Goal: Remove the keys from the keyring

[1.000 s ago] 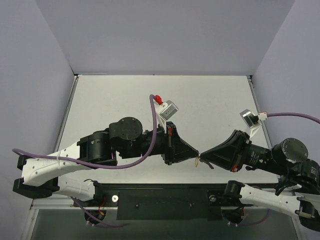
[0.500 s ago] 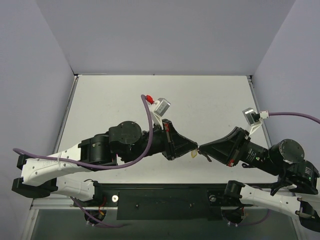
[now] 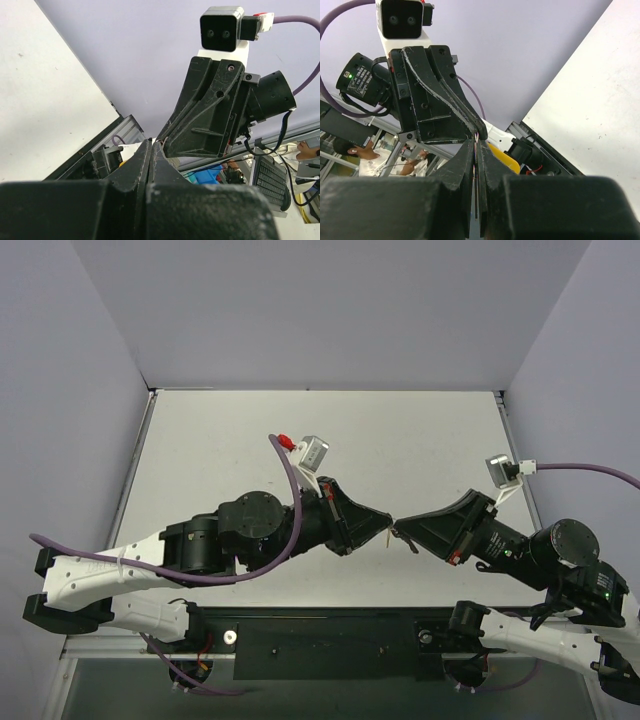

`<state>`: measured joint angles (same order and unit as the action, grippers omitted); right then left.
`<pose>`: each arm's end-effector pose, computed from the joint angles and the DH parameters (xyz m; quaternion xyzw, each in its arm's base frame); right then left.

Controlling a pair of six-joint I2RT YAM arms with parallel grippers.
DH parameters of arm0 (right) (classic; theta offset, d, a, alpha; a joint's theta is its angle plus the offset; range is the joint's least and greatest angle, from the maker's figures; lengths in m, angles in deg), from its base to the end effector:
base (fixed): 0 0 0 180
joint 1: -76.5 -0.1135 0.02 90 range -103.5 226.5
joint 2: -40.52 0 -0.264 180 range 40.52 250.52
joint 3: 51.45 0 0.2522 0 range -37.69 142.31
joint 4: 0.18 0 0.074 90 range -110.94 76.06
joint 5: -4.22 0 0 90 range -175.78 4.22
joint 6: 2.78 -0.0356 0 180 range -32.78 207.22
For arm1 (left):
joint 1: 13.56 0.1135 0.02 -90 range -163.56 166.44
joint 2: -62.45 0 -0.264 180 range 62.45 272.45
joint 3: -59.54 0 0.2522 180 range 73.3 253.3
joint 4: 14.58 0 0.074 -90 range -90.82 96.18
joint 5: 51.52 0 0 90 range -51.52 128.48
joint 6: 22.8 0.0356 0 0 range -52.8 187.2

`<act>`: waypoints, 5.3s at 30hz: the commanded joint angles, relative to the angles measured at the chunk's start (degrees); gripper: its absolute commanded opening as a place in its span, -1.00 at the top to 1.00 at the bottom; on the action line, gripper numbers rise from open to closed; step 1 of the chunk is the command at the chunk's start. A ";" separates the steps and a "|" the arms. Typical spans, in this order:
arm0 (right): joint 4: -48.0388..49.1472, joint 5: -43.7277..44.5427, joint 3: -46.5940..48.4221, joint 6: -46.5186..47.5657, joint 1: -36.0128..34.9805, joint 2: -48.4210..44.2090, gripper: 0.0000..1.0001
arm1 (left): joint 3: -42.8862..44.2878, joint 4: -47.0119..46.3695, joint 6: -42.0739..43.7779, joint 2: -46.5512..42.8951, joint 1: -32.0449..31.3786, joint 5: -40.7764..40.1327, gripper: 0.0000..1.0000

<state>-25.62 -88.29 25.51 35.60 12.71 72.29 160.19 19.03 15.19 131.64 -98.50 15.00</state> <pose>0.0324 0.0692 0.4684 -0.0788 0.5701 0.6979 0.4262 0.0360 -0.2457 0.4879 0.0645 0.7163 -0.5781 0.3855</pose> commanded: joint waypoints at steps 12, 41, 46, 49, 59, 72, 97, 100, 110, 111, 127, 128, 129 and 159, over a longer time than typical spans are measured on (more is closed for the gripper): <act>-3.52 -0.83 2.98 2.04 -0.37 -0.48 1.00 | 4.34 6.68 5.07 -2.03 -0.92 1.60 -0.55; -36.65 1.88 8.88 2.67 -0.37 11.13 1.00 | -7.53 4.40 10.26 -10.92 -0.13 11.71 -0.41; -36.31 2.33 3.78 -1.73 -0.46 7.88 1.00 | -6.13 5.80 11.75 -6.62 -0.13 14.78 -0.34; -30.80 -1.00 -0.43 -2.61 -0.46 5.68 1.00 | -6.56 5.37 11.84 -5.99 -0.13 16.89 -0.29; -24.01 -11.11 -3.35 1.07 -0.81 2.51 1.00 | -13.23 1.07 12.54 -10.29 -0.13 20.66 -0.18; -19.52 -19.91 -0.01 7.76 -1.25 -1.80 1.00 | -10.51 0.02 17.47 -9.95 7.76 39.11 -0.10; -15.39 -19.12 0.79 10.48 -1.43 0.22 1.00 | -13.68 -8.43 15.62 -3.80 11.82 48.53 0.26; -15.13 -18.94 0.52 10.48 -1.43 -0.13 1.00 | -13.68 -8.17 15.45 -3.01 12.00 48.45 0.27; -14.16 -17.80 -0.71 9.96 -1.43 -1.53 1.00 | -14.47 -11.33 13.78 -1.43 11.73 49.59 0.35; -14.16 -17.71 -0.80 9.87 -1.34 -1.71 1.00 | -14.47 -11.68 13.69 -1.34 11.73 49.85 0.37; -13.81 0.19 -3.17 8.21 -1.42 -2.76 1.00 | -12.55 -10.90 11.32 -1.60 11.47 42.67 1.00; -12.85 1.78 -4.04 7.76 -1.43 -2.68 1.00 | -12.19 -10.37 10.71 -1.51 11.47 41.51 1.00; -11.79 4.15 -4.57 6.89 -1.43 -2.59 1.00 | -11.40 -9.76 10.35 -1.34 11.56 39.76 1.00; -1.33 15.16 -0.97 6.00 -1.51 3.04 1.00 | -7.17 -9.48 2.97 -3.00 13.84 25.51 1.00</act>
<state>-31.39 -76.27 23.87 41.96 11.16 73.80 151.56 13.92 20.88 130.63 -84.30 38.65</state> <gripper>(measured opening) 0.007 0.015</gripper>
